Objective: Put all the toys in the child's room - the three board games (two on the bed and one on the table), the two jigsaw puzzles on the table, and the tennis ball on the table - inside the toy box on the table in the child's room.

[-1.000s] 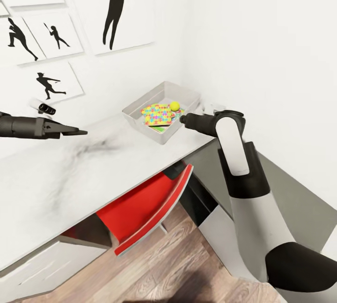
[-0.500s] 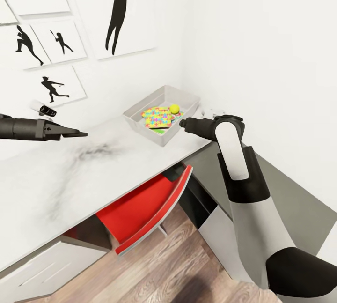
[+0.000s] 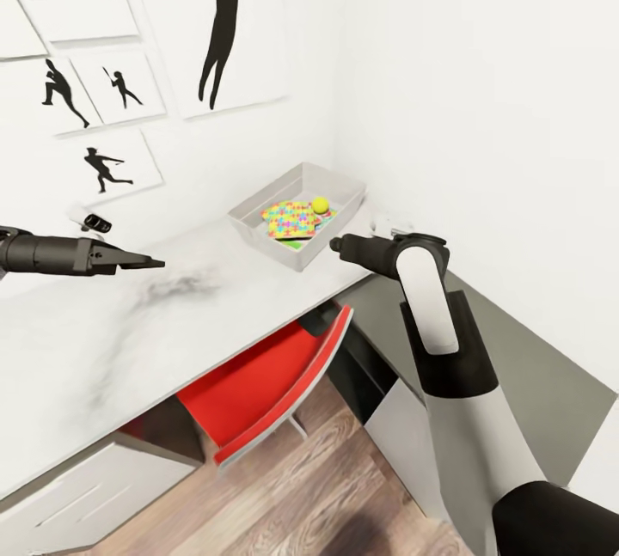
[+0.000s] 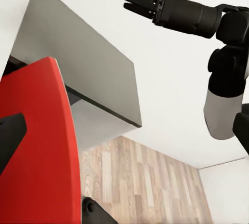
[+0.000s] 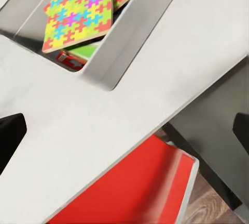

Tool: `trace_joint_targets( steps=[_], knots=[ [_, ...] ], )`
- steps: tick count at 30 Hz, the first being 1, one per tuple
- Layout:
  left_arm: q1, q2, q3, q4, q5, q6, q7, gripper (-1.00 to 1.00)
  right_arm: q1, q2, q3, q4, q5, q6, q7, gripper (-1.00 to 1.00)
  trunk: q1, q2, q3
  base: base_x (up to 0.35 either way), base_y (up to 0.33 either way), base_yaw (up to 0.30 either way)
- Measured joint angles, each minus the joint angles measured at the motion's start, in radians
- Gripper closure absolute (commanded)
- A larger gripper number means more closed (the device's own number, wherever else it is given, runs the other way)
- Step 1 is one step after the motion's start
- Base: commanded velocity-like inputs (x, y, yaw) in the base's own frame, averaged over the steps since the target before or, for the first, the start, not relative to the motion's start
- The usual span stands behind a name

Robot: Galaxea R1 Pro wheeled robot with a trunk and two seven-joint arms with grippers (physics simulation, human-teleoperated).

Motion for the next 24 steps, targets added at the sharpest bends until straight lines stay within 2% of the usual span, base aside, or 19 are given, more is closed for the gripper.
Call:
trace_joint_targets(
  steps=[4, 11, 20, 24],
  knots=[
    [0.003, 0.001, 0.0, 0.0, 0.0, 0.0, 0.0, -1.0, 0.001, 0.0, 0.001, -0.001, 0.0, 0.0, 0.0, -1.0, 0.0, 0.0, 0.007, -0.183, 0.0, 0.0],
    [0.006, 0.0, 0.0, 0.0, 0.0, 0.0, 0.001, -1.0, 0.012, 0.0, 0.001, -0.001, 0.0, -0.001, 0.001, -1.0, 0.0, 0.0, 0.018, -0.023, 0.0, 0.0],
    [0.029, -0.005, 0.0, 0.001, -0.001, -0.008, 0.003, -1.0, 0.104, 0.0, -0.003, 0.002, 0.008, -0.012, 0.009, -1.0, 0.0, 0.0, 0.033, -0.001, 0.0, 0.0],
    [0.032, -0.007, 0.0, 0.0, -0.002, -0.009, 0.003, -1.0, 0.149, -0.037, -0.004, 0.004, 0.009, -0.047, 0.017, -1.0, 0.0, 0.0, 0.04, 0.0, 0.0, 0.0]
  ],
)
